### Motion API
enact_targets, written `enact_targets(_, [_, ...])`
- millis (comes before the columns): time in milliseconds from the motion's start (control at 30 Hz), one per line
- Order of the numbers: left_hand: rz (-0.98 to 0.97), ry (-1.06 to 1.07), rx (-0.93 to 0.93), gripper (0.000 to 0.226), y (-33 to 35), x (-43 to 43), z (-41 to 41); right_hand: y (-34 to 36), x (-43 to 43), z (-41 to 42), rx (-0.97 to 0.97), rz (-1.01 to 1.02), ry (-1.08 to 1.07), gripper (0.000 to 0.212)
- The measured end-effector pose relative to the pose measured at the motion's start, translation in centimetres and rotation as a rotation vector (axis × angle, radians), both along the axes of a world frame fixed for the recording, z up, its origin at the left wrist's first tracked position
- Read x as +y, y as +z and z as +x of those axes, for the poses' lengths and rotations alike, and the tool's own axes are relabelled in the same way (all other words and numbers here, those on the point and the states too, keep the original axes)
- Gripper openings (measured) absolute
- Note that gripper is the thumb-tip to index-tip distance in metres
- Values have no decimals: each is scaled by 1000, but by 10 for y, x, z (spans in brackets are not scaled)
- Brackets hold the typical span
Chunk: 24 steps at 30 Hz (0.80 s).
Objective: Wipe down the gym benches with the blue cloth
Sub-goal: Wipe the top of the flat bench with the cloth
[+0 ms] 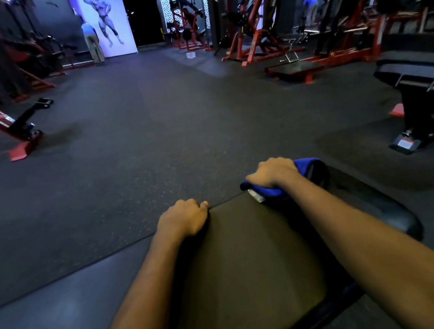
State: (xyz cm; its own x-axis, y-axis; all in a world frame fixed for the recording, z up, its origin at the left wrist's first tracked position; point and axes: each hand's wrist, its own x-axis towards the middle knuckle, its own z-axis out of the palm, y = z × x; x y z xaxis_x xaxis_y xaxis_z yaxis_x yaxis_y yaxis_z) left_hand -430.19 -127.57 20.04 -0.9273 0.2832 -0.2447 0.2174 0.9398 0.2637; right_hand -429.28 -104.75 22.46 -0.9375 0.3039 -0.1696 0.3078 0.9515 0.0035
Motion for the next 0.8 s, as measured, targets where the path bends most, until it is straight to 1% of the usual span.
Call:
enact_targets(67, [-10, 9, 2, 53, 1, -8, 2, -6, -22, -1, -14, -31, 94, 64])
enact_targets(133, [-10, 22, 17, 54, 2, -11, 6, -2, -22, -1, -43, -82, 126, 65])
enact_targets(200, [-12, 25, 49, 54, 3, -17, 10, 3, -15, -1, -47, -116, 63, 66])
enact_targets(267, [-13, 33, 65, 53, 3, -24, 14, 1, -22, 1, -17, -59, 4, 65])
enact_targets(300, [-15, 37, 67, 53, 3, -28, 15, 0, -35, 1, -7, -23, 15, 65])
enact_targets(333, [-19, 45, 68, 52, 4, -31, 15, -1, -54, 2, -8, -17, 60, 65])
enact_targets(433, [-46, 76, 68, 51, 6, -46, 15, -6, -95, -2, -41, -87, 221, 65])
enact_targets(467, [-53, 82, 65, 51, 7, -50, 15, -4, -95, -4, -55, -117, 224, 65])
enact_targets(533, [-57, 87, 64, 51, 8, -60, 16, 1, -82, -5, -66, -157, 160, 67])
enact_targets(633, [-47, 95, 55, 50, 7, -74, 19, -3, -80, 2, -6, -66, 56, 64])
enact_targets(700, [-48, 113, 55, 50, 9, -83, 21, -4, -103, 5, 12, -31, 122, 62])
enact_targets(800, [-50, 147, 35, 49, 11, -97, 26, -2, -118, 5, -39, -103, 215, 64])
